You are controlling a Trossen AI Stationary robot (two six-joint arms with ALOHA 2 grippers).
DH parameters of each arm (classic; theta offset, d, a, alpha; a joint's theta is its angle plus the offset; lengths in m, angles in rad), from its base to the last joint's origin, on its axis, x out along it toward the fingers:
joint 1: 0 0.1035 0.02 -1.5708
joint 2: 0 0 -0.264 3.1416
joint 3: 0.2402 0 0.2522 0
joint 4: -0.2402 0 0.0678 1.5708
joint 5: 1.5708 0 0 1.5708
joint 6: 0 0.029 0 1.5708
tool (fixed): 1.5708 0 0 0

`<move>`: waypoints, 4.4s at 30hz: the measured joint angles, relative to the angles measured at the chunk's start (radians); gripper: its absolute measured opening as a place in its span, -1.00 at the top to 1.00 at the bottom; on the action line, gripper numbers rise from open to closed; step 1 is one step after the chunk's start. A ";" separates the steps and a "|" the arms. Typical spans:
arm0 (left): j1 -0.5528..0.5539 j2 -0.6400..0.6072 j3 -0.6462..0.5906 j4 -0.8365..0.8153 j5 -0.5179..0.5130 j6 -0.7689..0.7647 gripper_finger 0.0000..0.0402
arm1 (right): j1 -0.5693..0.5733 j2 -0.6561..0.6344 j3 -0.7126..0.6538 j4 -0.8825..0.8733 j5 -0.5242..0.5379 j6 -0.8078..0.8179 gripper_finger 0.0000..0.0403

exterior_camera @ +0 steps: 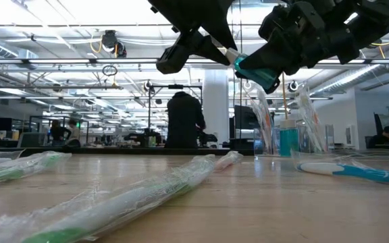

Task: Pick & Place toothbrushing station
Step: Put the blue mouthwash into the transparent organizer

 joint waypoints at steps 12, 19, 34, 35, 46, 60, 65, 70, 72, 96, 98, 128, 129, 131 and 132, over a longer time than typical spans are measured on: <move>0.001 0.000 0.000 -0.001 0.001 0.006 0.45 | 0.000 0.000 0.000 0.022 -0.006 -0.026 0.41; 0.000 0.000 0.001 0.000 0.002 0.056 0.45 | 0.000 0.000 0.000 0.080 -0.004 -0.026 0.43; 0.001 0.000 0.001 0.015 0.000 0.131 0.45 | 0.000 0.000 -0.001 0.087 -0.005 -0.049 0.51; 0.001 0.000 0.001 0.022 -0.001 0.147 0.45 | 0.000 0.000 -0.001 0.087 -0.006 -0.049 0.51; 0.004 0.000 0.000 0.035 0.011 0.296 0.45 | 0.000 0.000 -0.001 0.096 -0.007 -0.075 0.50; 0.026 -0.001 0.000 0.048 0.033 0.300 0.45 | -0.020 0.000 -0.002 0.108 -0.012 -0.067 0.54; 0.026 -0.001 0.000 0.048 0.031 0.296 0.43 | -0.024 0.000 -0.001 0.105 -0.016 -0.068 0.51; 0.026 0.000 0.000 0.047 0.032 0.278 0.43 | -0.024 0.000 0.000 0.098 -0.015 -0.069 0.48; 0.025 0.000 0.000 0.045 0.032 0.261 0.43 | -0.024 0.000 0.000 0.095 -0.015 -0.068 0.51; 0.004 0.001 0.000 0.091 -0.096 -0.007 -0.05 | -0.062 -0.090 0.002 -0.037 -0.008 -0.100 0.53; 0.004 0.000 0.001 0.087 -0.124 -0.033 -0.05 | -0.070 -0.127 0.002 -0.082 -0.005 -0.105 0.53; 0.260 -0.259 0.000 -0.316 0.165 -1.203 -0.05 | -0.148 -0.273 -0.366 0.537 0.998 -0.212 0.52; 0.261 -0.258 0.000 -0.306 0.165 -1.207 -0.05 | -0.155 -0.267 -0.365 0.536 1.004 -0.212 0.52; 0.261 -0.255 0.000 -0.303 0.161 -1.210 -0.05 | -0.165 -0.249 -0.365 0.529 1.018 -0.220 0.52; 0.261 -0.253 0.000 -0.299 0.161 -1.209 -0.05 | -0.173 -0.238 -0.365 0.528 1.019 -0.226 0.52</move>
